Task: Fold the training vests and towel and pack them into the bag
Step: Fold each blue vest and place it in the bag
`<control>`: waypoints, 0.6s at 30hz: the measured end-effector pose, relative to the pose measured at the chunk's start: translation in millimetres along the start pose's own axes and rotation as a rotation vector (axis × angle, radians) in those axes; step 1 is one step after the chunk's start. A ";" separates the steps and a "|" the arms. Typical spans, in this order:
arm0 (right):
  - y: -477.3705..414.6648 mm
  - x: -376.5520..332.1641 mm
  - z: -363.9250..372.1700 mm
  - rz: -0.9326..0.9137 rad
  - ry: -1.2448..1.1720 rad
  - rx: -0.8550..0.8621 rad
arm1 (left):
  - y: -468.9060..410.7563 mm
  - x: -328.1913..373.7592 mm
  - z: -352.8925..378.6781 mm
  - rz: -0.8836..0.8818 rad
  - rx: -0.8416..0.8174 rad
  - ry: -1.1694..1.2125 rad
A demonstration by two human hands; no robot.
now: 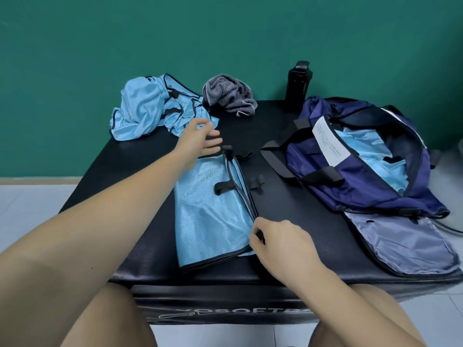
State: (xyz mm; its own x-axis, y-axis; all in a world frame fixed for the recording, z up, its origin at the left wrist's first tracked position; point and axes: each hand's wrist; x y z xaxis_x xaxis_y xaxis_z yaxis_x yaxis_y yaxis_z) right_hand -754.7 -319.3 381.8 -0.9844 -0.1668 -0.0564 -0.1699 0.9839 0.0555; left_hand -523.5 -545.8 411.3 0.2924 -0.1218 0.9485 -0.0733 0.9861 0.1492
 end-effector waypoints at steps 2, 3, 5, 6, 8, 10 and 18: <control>-1.5 -0.7 0.5 0.000 0.094 0.084 | 4.2 6.9 -8.5 0.029 0.001 0.063; -3.2 -2.7 1.5 -0.008 0.123 0.163 | 5.8 6.1 -15.4 0.037 0.016 0.047; -7.9 -9.6 3.7 -0.039 0.154 0.315 | 11.3 -1.3 -29.7 0.067 0.055 -0.085; -11.9 -13.9 5.6 -0.070 0.151 0.360 | 14.5 -7.8 -38.5 0.102 0.073 -0.208; -23.6 -24.9 11.8 -0.163 0.120 0.327 | 23.1 -22.7 -56.2 0.209 0.075 -0.557; -36.2 -41.2 18.4 -0.270 0.052 0.232 | 32.1 -38.3 -70.0 0.331 0.062 -0.863; -82.5 -82.5 52.5 -0.350 -0.069 0.112 | 72.4 -70.9 -81.3 0.308 0.030 -0.972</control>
State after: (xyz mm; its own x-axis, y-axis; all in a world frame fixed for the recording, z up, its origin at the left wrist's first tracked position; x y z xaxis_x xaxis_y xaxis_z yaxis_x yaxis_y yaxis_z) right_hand -657.1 -383.3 329.5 -0.8615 -0.4934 -0.1196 -0.4858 0.8696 -0.0882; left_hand -472.0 -456.6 332.1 -0.6427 0.0843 0.7615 -0.0428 0.9884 -0.1455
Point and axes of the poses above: each hand's wrist, its own y-axis away from the middle knuckle, its own z-axis out of the palm, x = y × z, and after that the axes turned 14 degrees about y, right-handed
